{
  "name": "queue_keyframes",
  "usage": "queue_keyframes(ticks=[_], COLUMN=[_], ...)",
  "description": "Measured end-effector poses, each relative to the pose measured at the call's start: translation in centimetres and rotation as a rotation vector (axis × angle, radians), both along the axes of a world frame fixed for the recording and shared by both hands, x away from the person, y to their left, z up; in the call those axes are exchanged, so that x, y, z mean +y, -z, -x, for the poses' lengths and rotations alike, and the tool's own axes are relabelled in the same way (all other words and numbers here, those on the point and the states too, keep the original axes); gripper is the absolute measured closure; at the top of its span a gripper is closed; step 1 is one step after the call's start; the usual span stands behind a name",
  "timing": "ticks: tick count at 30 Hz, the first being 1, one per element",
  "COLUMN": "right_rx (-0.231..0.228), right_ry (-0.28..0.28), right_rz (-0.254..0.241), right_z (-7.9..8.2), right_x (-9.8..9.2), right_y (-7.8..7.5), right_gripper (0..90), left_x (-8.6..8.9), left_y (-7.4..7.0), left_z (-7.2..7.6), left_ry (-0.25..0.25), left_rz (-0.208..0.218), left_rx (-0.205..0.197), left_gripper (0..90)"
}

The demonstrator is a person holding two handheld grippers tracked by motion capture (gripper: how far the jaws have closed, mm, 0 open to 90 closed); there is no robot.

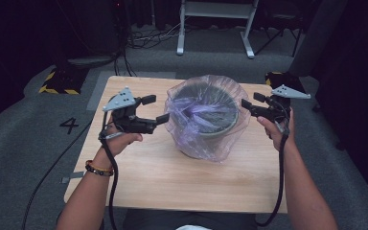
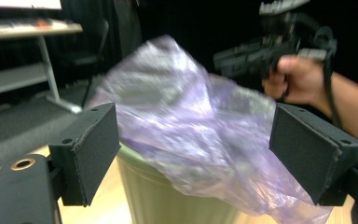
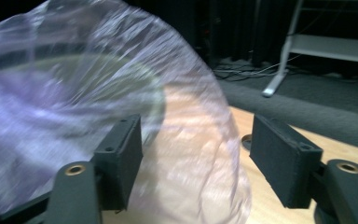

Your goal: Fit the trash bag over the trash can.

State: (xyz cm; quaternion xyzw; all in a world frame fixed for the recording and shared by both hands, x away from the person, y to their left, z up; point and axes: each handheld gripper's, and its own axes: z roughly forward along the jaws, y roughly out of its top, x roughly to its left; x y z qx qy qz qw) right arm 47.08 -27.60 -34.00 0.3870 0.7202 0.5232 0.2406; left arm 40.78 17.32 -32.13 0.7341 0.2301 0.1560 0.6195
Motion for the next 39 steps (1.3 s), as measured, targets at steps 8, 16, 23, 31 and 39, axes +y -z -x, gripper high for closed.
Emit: queue_keyframes(ticks=[8, 16, 23, 31, 39], right_rx=[0.067, 0.143, 0.082, 0.087, 0.081], right_ry=[-0.064, -0.18, -0.173, -0.106, -0.058], right_rz=[-0.03, -0.074, -0.054, -0.021, -0.051], right_z=[1.0, 0.3, 0.4, 0.0, 0.2], right_x=[-1.4, -2.1, -1.1, -0.7, -1.2], right_y=[1.1, 3.0, 3.7, 4.8, 4.8], right_gripper=[26.0, 58.3, 90.0, 90.0, 68.3], left_x=[-2.0, -1.1, -0.7, -2.5, -1.1], left_y=[2.0, 4.7, 6.8, 8.4, 8.0], left_z=[-1.9, -3.1, -4.9, -6.4, -6.1], left_ry=[-0.037, 0.0, -0.035, -0.071, -0.194], left_rz=[-0.126, -0.11, -0.128, -0.165, -0.126], left_rx=[0.072, 0.058, 0.111, 0.117, 0.134], left_gripper=[68.8, 89.7, 89.5, 87.5, 31.9])
